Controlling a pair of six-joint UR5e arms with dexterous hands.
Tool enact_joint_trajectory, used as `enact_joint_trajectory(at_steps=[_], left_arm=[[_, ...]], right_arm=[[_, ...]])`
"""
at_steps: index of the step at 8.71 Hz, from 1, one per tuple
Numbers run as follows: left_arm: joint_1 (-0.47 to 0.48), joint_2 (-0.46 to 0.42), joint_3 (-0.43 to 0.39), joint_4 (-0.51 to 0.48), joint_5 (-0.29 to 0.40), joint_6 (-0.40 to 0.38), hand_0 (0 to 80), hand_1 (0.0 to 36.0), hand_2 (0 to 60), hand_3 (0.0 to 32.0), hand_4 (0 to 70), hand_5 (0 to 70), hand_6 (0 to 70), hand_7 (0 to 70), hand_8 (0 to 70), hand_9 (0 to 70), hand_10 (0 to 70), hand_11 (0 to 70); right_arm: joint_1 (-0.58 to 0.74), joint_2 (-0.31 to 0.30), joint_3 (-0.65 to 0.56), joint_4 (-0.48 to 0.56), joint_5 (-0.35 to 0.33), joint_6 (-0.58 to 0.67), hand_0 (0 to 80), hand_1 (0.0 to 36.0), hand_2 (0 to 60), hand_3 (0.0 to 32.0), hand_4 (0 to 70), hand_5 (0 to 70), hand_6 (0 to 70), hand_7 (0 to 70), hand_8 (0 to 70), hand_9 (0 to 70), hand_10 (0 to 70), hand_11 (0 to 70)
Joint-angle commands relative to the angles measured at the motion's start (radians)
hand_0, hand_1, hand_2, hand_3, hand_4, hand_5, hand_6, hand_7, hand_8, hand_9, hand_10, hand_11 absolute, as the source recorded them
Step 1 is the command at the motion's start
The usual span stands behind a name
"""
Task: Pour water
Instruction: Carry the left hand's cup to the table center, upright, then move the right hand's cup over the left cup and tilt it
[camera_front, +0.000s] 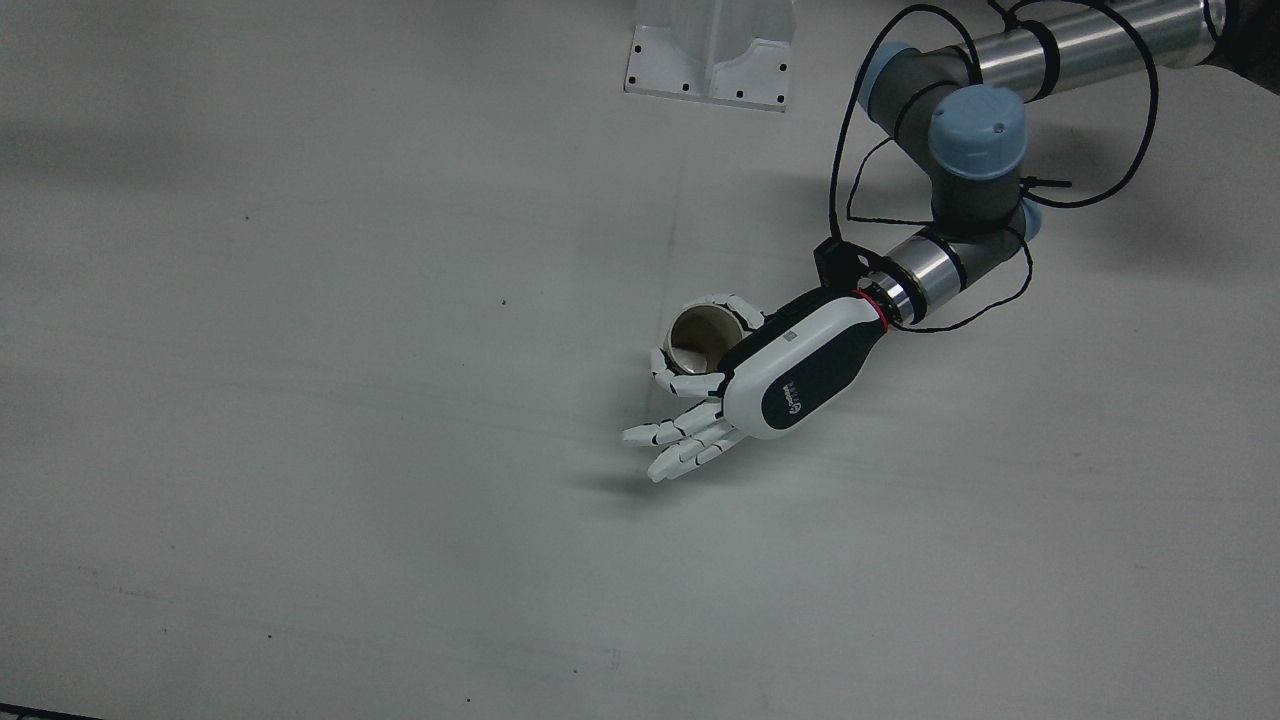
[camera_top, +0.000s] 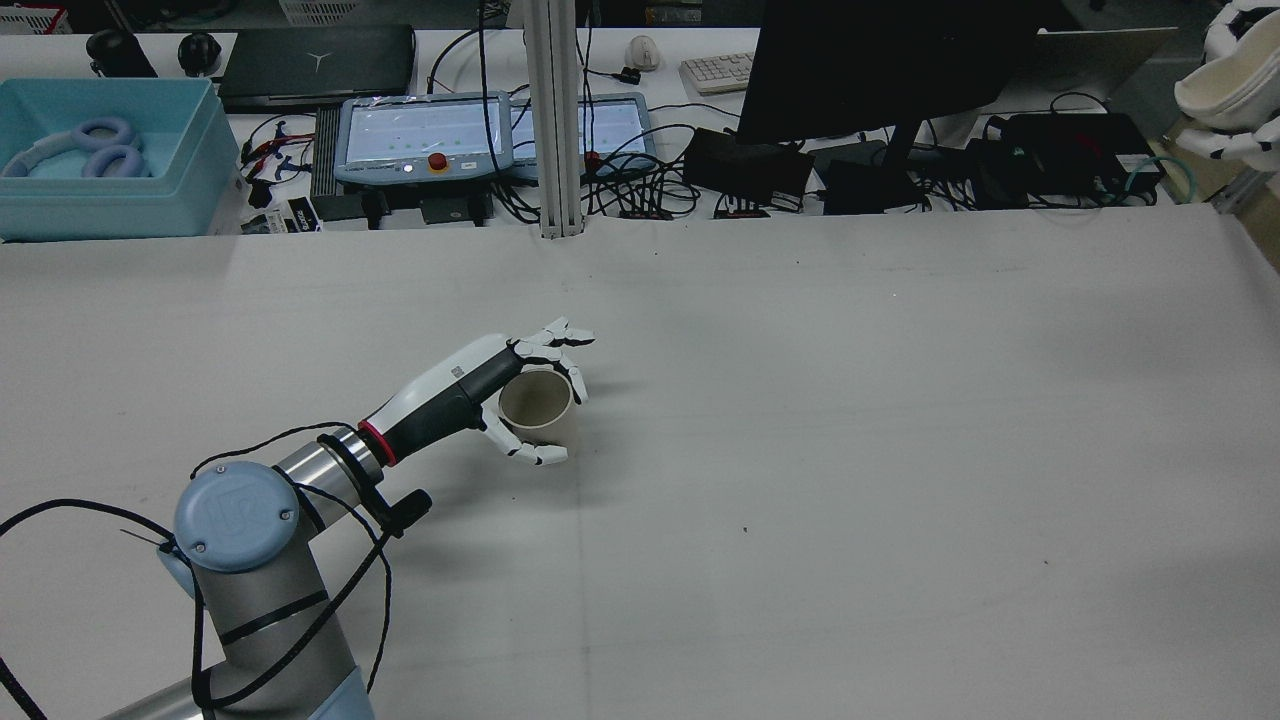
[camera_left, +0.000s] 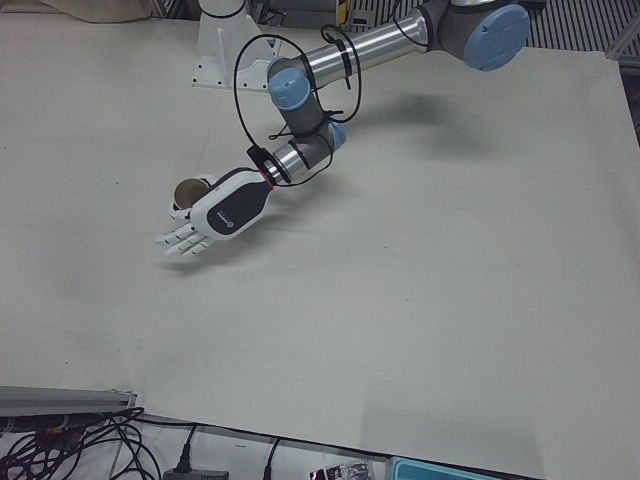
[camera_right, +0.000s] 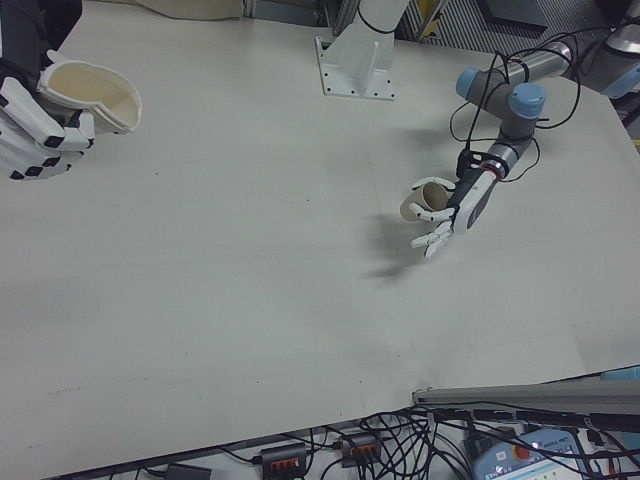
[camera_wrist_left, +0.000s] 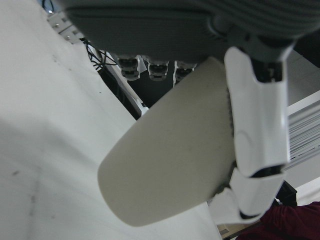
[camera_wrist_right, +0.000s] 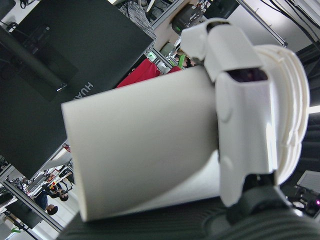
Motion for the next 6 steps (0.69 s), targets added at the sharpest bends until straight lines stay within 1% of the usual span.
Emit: enact_joint_trajectory(at_steps=[1,2,3,4,6], left_arm=[[0.015,-0.264,-0.009,0.136,-0.026,0.18,67.9,36.0,60.0,0.0,68.9,70.0,9.4,15.5,7.1,2.5,3.9,7.9],[0.059,-0.325,0.003,0.146,-0.026,0.227,71.2,36.0,60.0,0.0,68.5,70.0,9.7,15.8,7.2,2.7,3.7,7.8],[0.112,-0.37,0.032,0.144,-0.027,0.264,65.3,36.0,60.0,0.0,67.7,70.0,10.2,15.7,7.3,2.7,4.1,8.2],[0.135,-0.436,0.105,0.111,-0.027,0.322,64.6,36.0,60.0,0.0,70.0,70.0,11.8,16.6,7.4,2.7,4.2,8.3],[0.157,-0.52,0.262,0.048,-0.029,0.324,63.5,36.0,60.0,0.0,70.0,70.0,12.6,16.9,7.7,2.7,4.4,8.5]], right_arm=[[-0.07,0.069,0.003,-0.108,-0.015,-0.159,80.0,36.0,60.0,0.0,49.9,70.0,68.8,70.0,53.2,67.2,48.0,70.0],[-0.101,0.097,0.001,-0.165,-0.015,-0.191,80.0,36.0,60.0,0.0,52.4,70.0,69.8,70.0,53.0,66.3,46.9,69.4],[-0.121,0.135,0.003,-0.228,-0.014,-0.231,80.0,36.0,60.0,0.0,54.9,70.0,70.0,70.0,52.8,65.3,46.4,68.6],[-0.138,0.172,0.004,-0.275,-0.012,-0.257,80.0,36.0,60.0,0.0,56.1,70.0,70.0,70.0,52.6,64.1,45.2,66.9],[-0.165,0.242,0.015,-0.355,-0.014,-0.285,80.0,36.0,60.0,0.0,59.0,70.0,70.0,70.0,51.5,61.9,42.9,63.4]])
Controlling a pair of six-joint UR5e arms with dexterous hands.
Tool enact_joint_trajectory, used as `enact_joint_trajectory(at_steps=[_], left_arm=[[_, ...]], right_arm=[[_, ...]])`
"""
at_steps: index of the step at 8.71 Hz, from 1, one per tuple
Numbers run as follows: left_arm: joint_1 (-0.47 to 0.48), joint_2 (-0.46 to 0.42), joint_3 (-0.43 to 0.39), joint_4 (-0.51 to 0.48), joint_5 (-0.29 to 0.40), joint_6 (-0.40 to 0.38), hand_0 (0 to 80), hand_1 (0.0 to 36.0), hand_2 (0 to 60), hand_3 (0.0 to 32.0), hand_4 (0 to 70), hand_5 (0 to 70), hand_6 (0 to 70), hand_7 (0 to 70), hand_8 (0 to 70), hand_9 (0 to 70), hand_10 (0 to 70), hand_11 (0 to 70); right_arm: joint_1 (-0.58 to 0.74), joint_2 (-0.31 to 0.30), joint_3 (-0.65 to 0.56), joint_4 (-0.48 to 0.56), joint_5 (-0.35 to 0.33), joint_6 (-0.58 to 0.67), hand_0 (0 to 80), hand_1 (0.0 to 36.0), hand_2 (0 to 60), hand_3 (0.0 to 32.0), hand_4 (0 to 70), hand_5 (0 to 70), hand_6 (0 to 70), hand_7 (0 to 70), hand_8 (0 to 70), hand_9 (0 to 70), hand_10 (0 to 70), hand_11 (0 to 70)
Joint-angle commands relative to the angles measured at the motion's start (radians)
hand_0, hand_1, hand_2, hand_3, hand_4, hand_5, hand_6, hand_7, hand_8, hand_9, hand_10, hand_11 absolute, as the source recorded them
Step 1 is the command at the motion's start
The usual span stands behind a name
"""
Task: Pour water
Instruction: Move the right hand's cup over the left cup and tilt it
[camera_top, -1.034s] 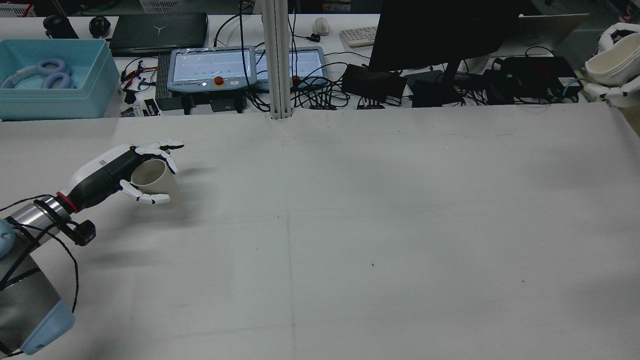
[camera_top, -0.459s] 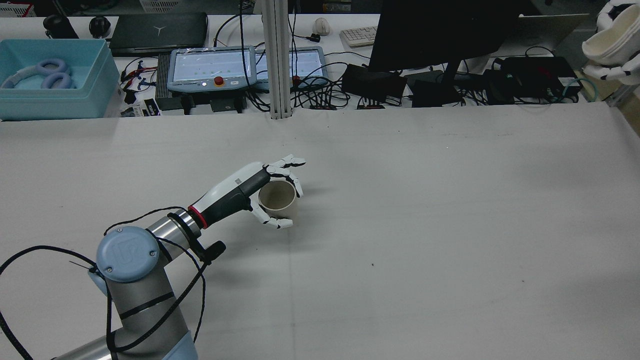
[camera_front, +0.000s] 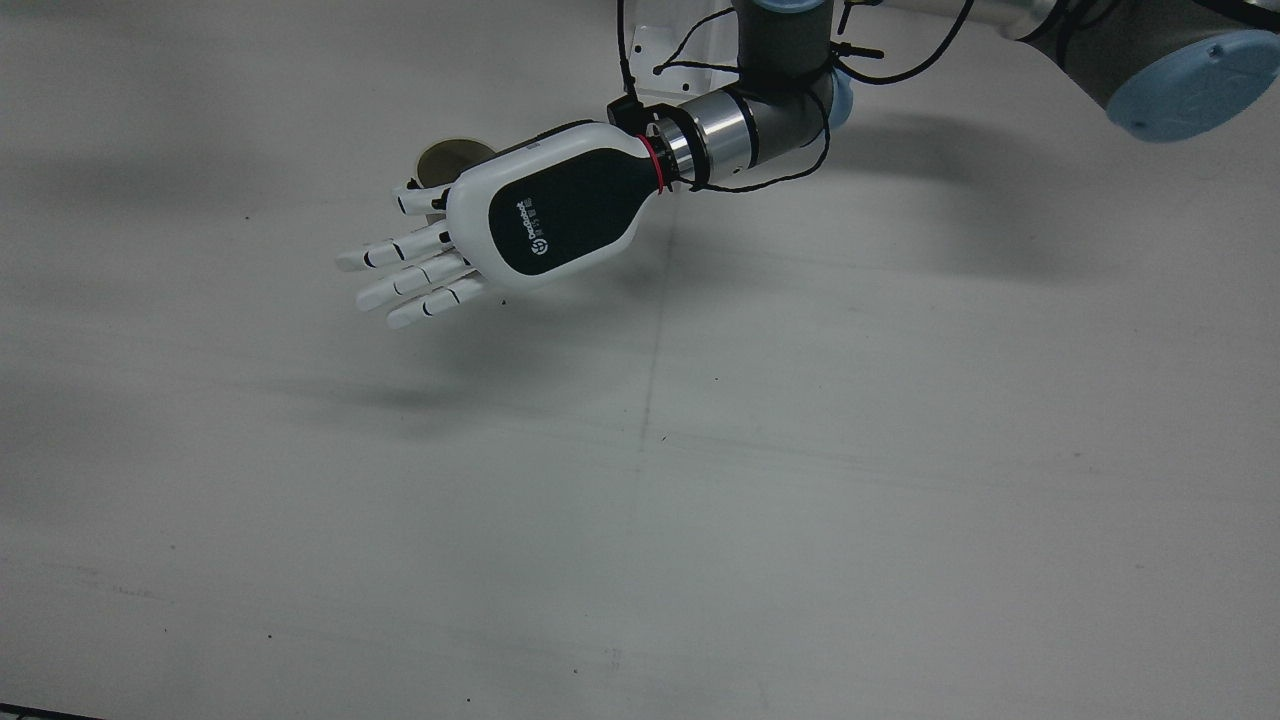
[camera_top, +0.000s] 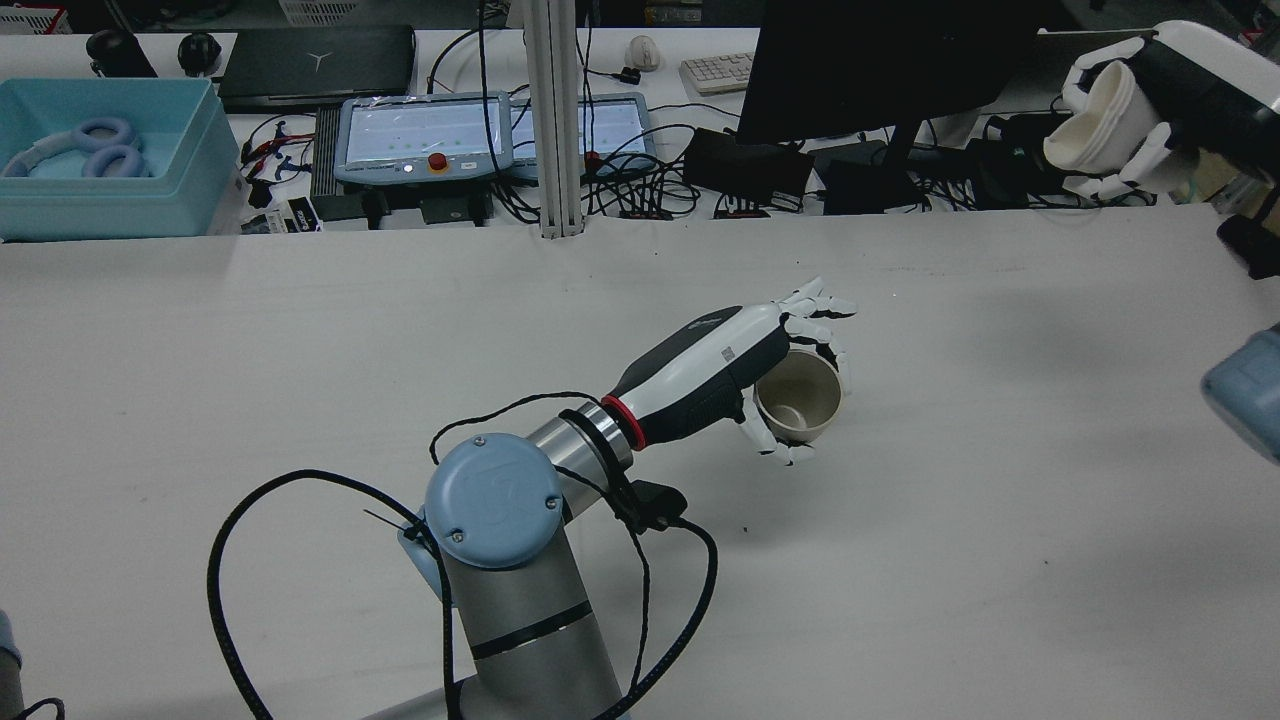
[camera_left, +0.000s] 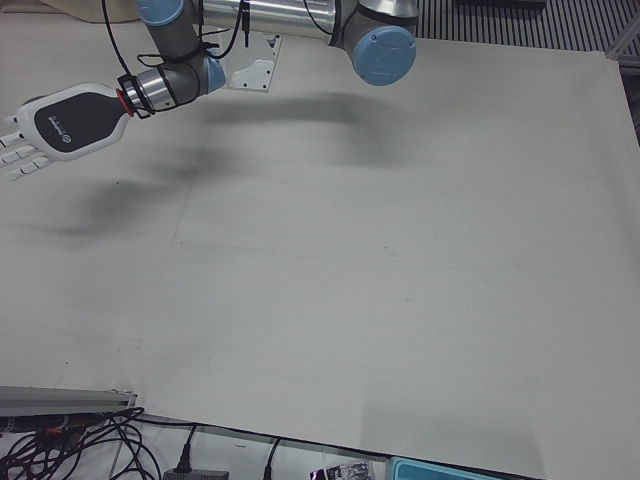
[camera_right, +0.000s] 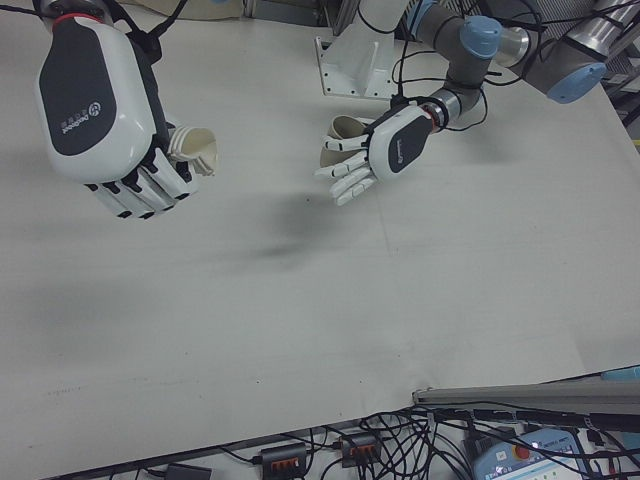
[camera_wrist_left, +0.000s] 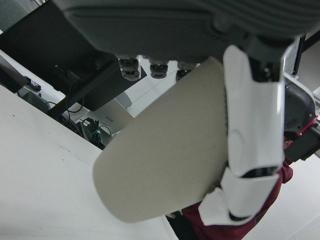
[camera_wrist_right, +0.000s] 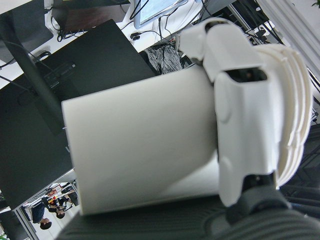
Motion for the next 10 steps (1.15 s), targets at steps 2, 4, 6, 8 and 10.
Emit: enact_joint_trajectory(at_steps=[2,4,6,8,10], left_arm=[[0.032,-0.14,0.268,-0.112,-0.001,0.029,63.3,36.0,60.0,0.0,70.0,70.0,14.4,17.7,8.1,3.0,5.0,9.3],[0.029,-0.141,0.306,-0.137,-0.004,0.029,63.1,36.0,60.0,0.0,70.0,70.0,16.7,19.5,8.8,3.7,5.5,10.0],[0.009,-0.138,0.321,-0.138,0.0,0.029,62.1,36.0,60.0,0.0,70.0,70.0,17.7,20.3,9.0,4.0,6.1,10.6],[-0.011,-0.131,0.324,-0.14,0.011,0.027,60.2,36.0,60.0,0.0,70.0,70.0,17.4,20.0,9.2,4.0,6.2,10.7],[-0.02,-0.129,0.321,-0.138,0.014,0.024,59.2,36.0,60.0,0.0,70.0,70.0,16.8,19.4,9.2,4.0,6.2,10.7]], right_arm=[[-0.103,0.102,0.058,-0.156,0.009,-0.094,80.0,36.0,60.0,0.0,60.7,70.0,70.0,70.0,50.9,61.0,41.4,61.2],[-0.179,0.107,0.079,-0.201,0.013,-0.141,80.0,36.0,60.0,0.0,65.3,70.0,70.0,70.0,51.2,61.4,40.8,60.4],[-0.251,0.102,0.134,-0.255,0.067,-0.163,80.0,36.0,60.0,0.0,63.4,70.0,70.0,70.0,51.0,60.8,39.9,59.1],[-0.288,0.087,0.162,-0.31,0.07,-0.184,80.0,36.0,60.0,0.0,60.5,70.0,69.5,70.0,50.1,59.7,39.4,58.5],[-0.321,0.058,0.156,-0.313,0.125,-0.201,80.0,36.0,60.0,0.0,57.5,70.0,68.2,69.5,49.5,58.5,39.3,58.3]])
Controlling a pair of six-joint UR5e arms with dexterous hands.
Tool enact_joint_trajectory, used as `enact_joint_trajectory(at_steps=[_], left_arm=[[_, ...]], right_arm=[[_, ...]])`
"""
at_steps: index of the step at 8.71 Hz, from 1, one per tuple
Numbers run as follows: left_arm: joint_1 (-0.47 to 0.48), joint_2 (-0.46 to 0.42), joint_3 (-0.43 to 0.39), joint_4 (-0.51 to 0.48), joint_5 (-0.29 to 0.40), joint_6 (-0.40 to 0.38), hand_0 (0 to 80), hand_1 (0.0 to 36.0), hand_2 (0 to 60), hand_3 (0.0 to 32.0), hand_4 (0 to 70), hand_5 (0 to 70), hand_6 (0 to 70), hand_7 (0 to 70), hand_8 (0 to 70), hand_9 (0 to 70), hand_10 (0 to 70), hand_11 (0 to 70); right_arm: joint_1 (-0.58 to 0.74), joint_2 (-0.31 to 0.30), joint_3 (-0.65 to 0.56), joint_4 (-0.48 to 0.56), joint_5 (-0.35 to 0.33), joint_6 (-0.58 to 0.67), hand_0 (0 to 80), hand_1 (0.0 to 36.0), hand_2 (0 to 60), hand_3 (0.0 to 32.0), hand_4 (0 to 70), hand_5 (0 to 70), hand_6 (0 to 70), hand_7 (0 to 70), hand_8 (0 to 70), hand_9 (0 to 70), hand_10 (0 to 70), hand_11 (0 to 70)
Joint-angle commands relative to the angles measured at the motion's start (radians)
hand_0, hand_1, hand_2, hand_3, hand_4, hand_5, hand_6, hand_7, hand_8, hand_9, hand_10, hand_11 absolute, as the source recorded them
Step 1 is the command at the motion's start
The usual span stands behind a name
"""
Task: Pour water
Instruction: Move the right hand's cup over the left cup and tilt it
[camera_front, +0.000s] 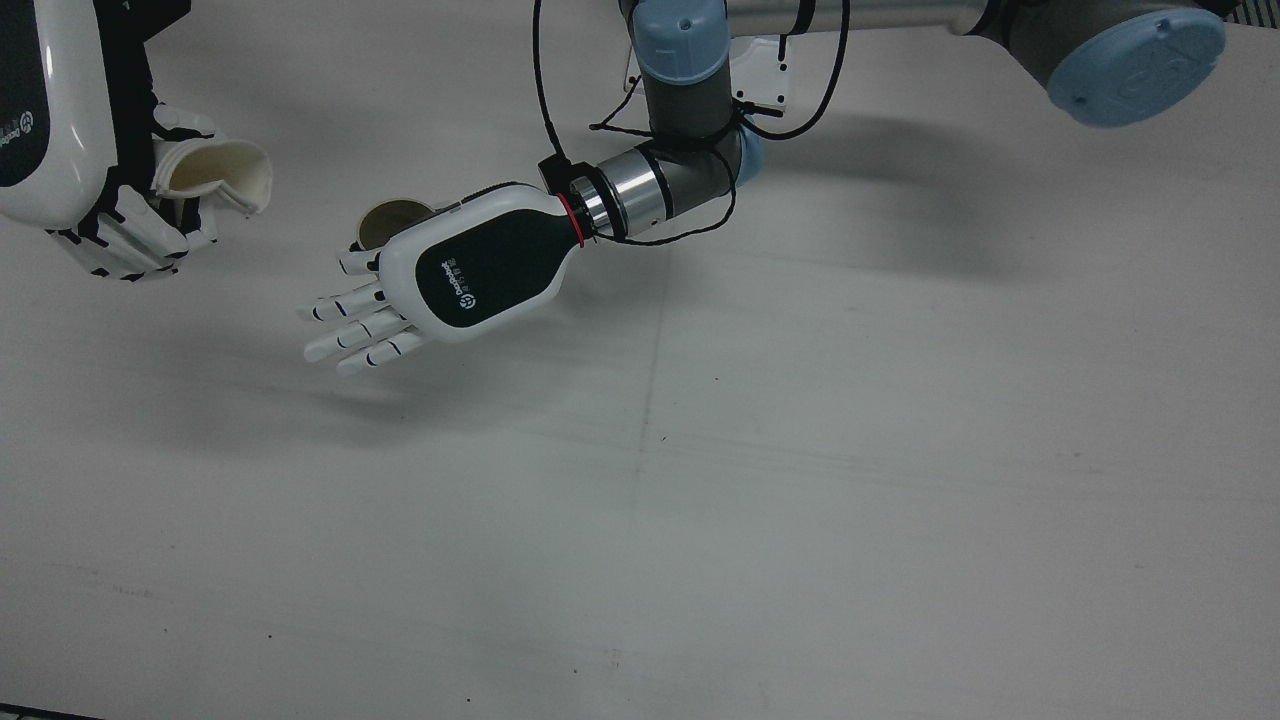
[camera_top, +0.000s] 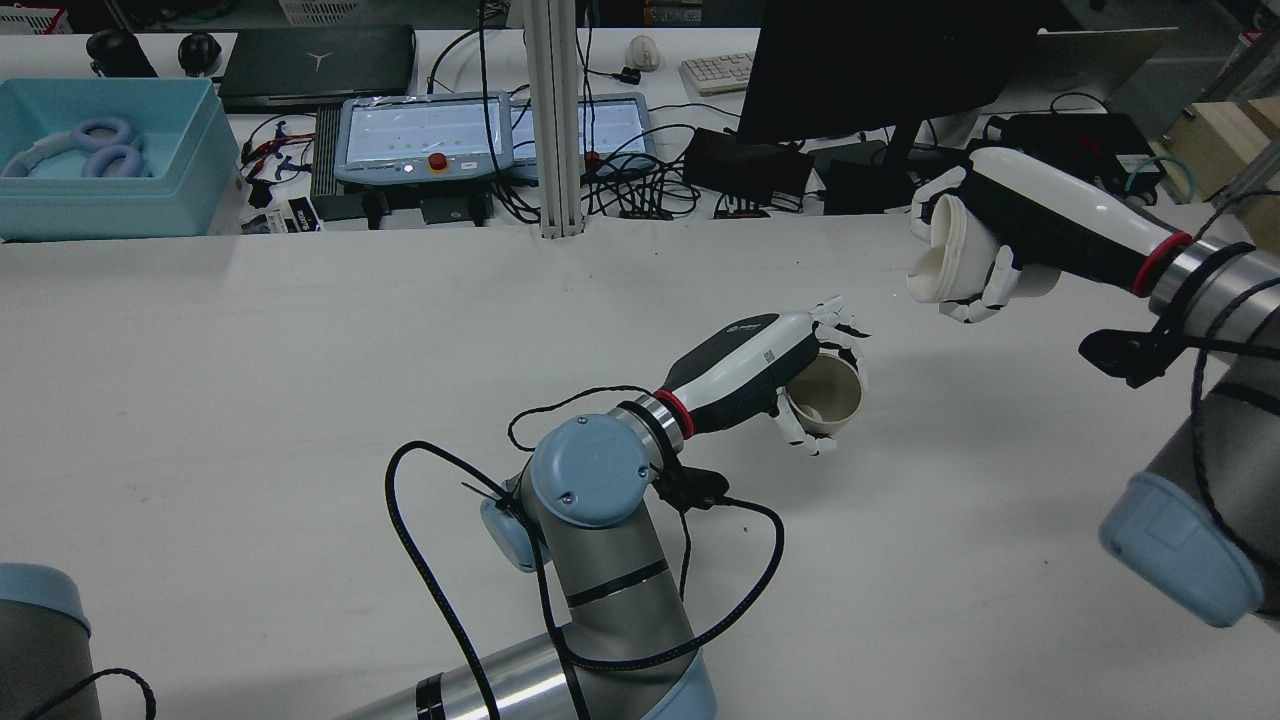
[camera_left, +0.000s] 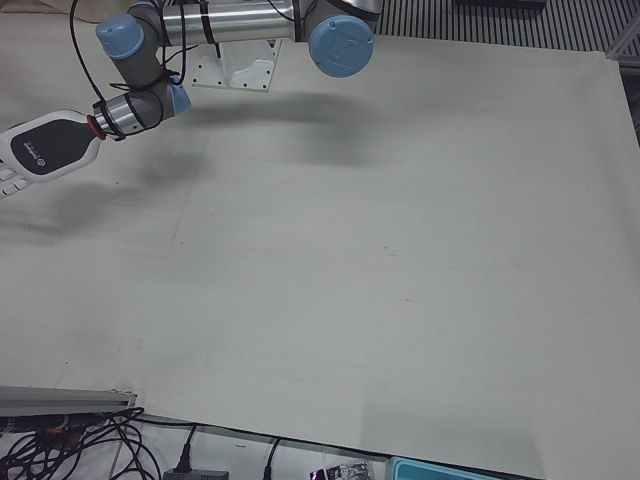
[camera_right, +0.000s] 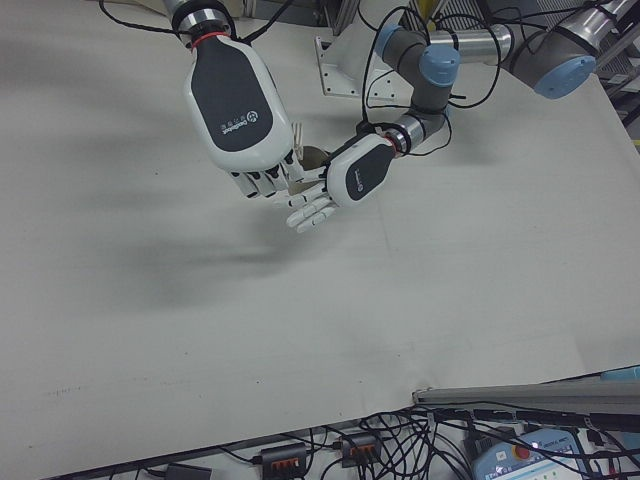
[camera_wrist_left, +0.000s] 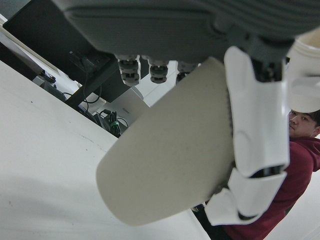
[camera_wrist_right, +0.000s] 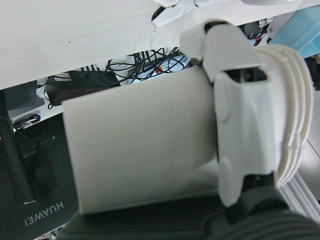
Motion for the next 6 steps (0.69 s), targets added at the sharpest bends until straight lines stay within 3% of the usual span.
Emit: enact_joint_trajectory(at_steps=[1,6], left_arm=[[-0.012,0.003,-0.002,0.0,0.006,-0.002,59.1,36.0,60.0,0.0,70.0,70.0,16.9,19.5,9.2,3.9,6.2,10.6],[-0.01,0.0,-0.014,0.015,0.009,-0.004,60.3,36.0,60.0,0.0,70.0,70.0,16.9,19.3,9.3,3.8,5.5,9.7]], right_arm=[[-0.057,-0.029,-0.004,-0.016,0.079,-0.043,80.0,36.0,60.0,0.0,58.2,70.0,68.4,69.3,49.8,58.8,39.7,58.8],[-0.074,-0.028,-0.01,-0.015,0.112,-0.038,80.0,36.0,60.0,0.0,58.4,70.0,68.4,67.7,50.0,58.9,41.1,60.8]])
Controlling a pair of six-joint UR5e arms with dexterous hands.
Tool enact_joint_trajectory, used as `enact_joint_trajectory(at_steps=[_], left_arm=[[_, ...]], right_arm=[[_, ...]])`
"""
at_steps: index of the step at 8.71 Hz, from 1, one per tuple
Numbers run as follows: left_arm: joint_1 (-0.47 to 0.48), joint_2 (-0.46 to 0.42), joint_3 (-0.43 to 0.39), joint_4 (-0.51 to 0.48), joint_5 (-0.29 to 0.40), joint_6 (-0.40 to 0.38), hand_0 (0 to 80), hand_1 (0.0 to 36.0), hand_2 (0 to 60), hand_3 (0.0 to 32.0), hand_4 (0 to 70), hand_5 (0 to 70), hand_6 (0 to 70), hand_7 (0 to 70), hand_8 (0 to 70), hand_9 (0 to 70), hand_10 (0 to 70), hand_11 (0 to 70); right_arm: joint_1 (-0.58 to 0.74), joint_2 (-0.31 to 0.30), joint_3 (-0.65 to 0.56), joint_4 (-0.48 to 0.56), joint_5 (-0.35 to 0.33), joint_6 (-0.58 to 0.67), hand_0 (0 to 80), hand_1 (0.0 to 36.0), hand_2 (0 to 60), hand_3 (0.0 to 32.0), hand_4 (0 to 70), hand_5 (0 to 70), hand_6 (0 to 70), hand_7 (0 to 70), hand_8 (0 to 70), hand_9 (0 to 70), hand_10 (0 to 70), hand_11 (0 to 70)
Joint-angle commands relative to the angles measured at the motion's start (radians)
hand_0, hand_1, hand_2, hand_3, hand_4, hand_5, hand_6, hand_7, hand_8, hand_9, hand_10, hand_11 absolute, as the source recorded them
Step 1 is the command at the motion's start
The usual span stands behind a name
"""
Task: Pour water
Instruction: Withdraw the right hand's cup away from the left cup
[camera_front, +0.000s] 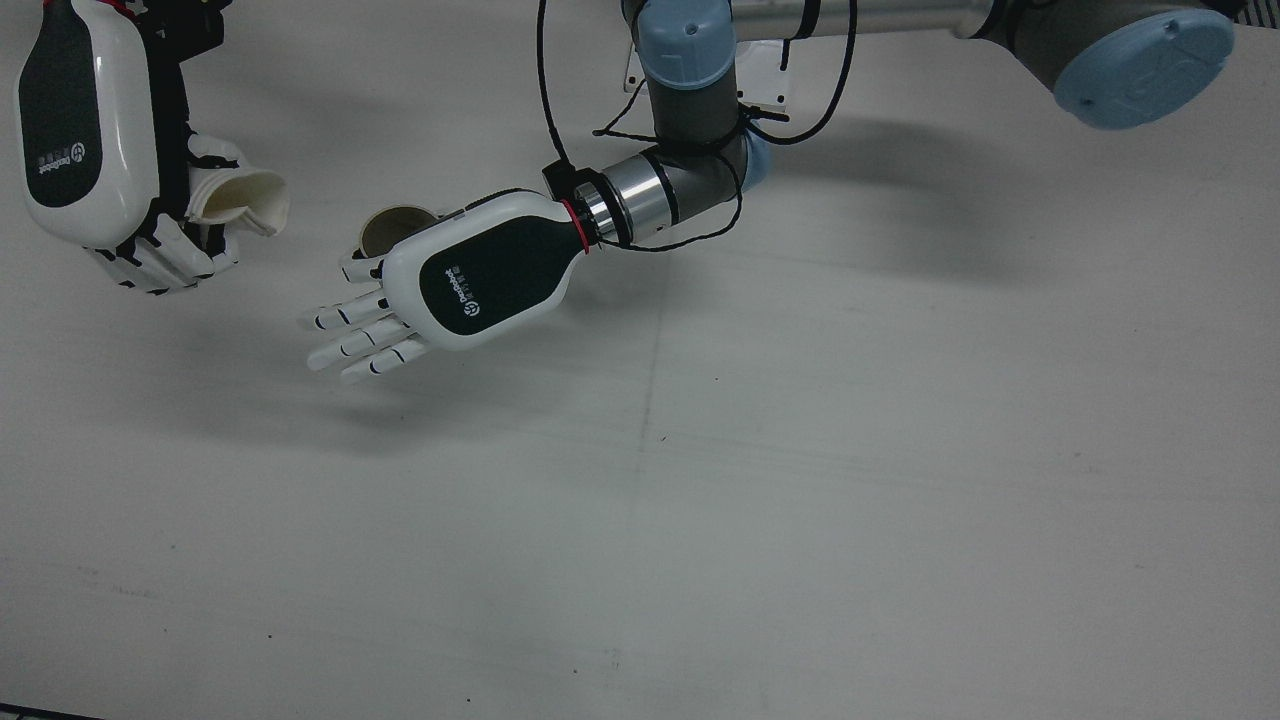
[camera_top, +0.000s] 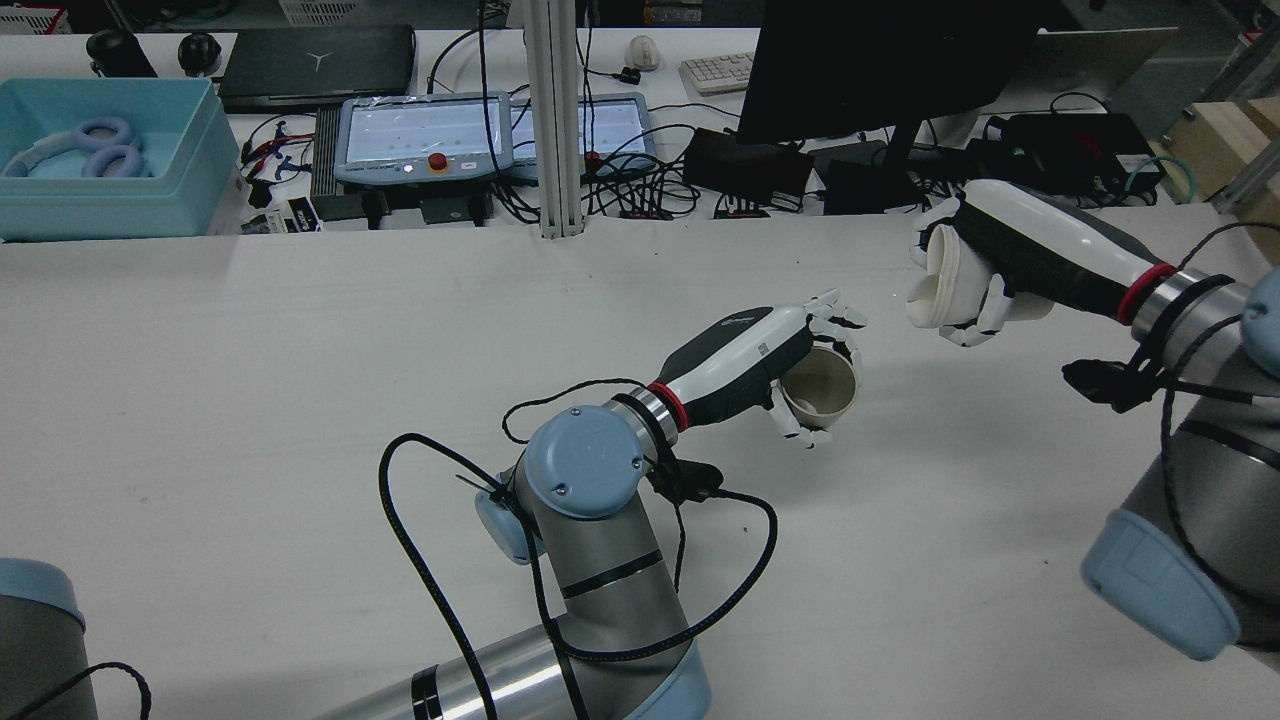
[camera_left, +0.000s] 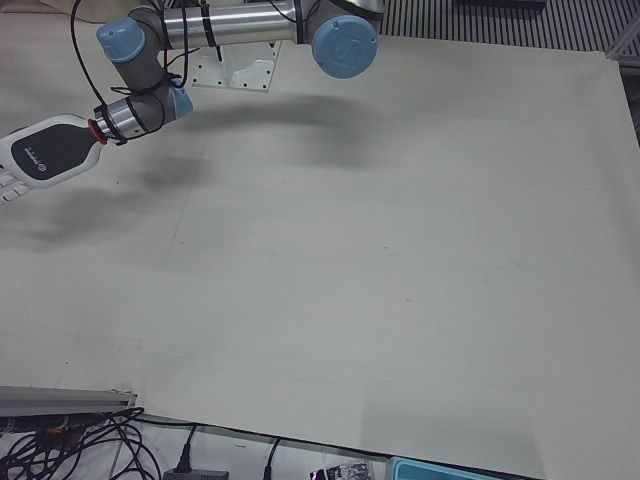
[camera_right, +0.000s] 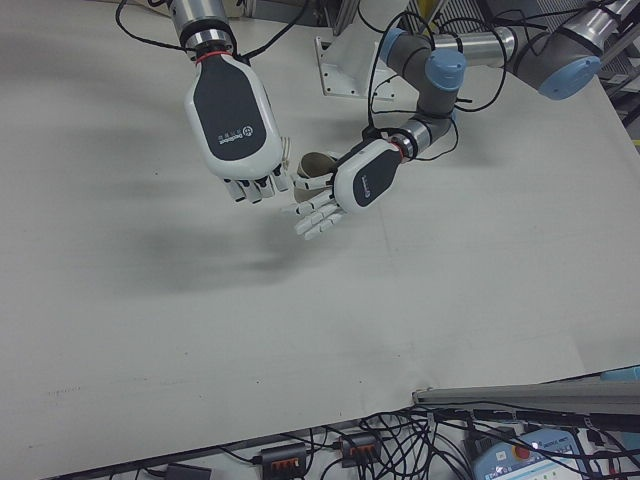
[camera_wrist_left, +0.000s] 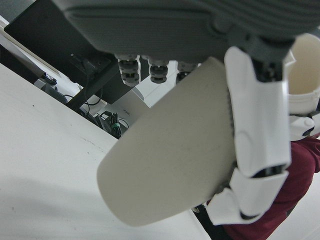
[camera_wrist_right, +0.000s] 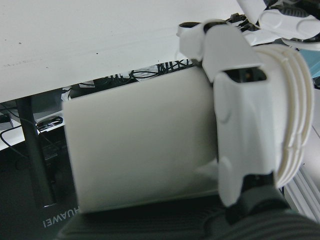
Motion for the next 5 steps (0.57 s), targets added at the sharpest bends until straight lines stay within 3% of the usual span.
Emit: enact_joint_trajectory(at_steps=[1,2,3,4,5], left_arm=[[-0.011,-0.005,-0.022,0.027,0.003,-0.008,60.0,36.0,60.0,0.0,70.0,70.0,17.0,19.5,9.3,3.9,5.6,9.8],[-0.03,0.0,-0.031,0.032,0.029,-0.02,59.3,36.0,60.0,0.0,70.0,70.0,16.8,19.3,9.4,3.9,5.6,9.8],[-0.034,0.006,-0.036,0.047,0.046,-0.075,58.4,36.0,60.0,0.0,70.0,70.0,16.4,18.9,9.4,4.0,5.8,10.0],[-0.047,0.032,-0.04,0.058,0.046,-0.139,58.6,36.0,60.0,0.0,70.0,70.0,15.9,18.7,9.4,4.0,5.6,9.7],[-0.067,0.066,-0.071,0.081,0.047,-0.193,58.4,36.0,60.0,0.0,70.0,70.0,15.5,18.6,9.2,4.1,5.8,9.9]], right_arm=[[0.033,-0.004,0.049,0.003,0.008,0.067,80.0,36.0,60.0,0.0,54.1,70.0,66.8,65.7,49.9,58.4,41.6,61.6],[0.084,-0.008,0.058,0.006,0.005,0.183,80.0,36.0,52.9,0.0,45.3,70.0,63.5,61.6,49.3,57.4,43.1,63.9],[0.133,-0.017,0.061,0.018,0.005,0.264,80.0,36.0,49.8,0.0,40.5,70.0,62.2,59.5,49.0,57.2,45.1,66.6],[0.202,-0.031,0.066,0.064,0.005,0.283,80.0,36.0,46.6,0.0,36.1,70.0,60.6,57.6,48.7,57.4,47.0,69.2],[0.275,-0.087,0.071,0.18,-0.006,0.32,80.0,36.0,41.9,0.0,26.4,69.0,57.2,54.5,49.4,59.5,50.8,70.0]])
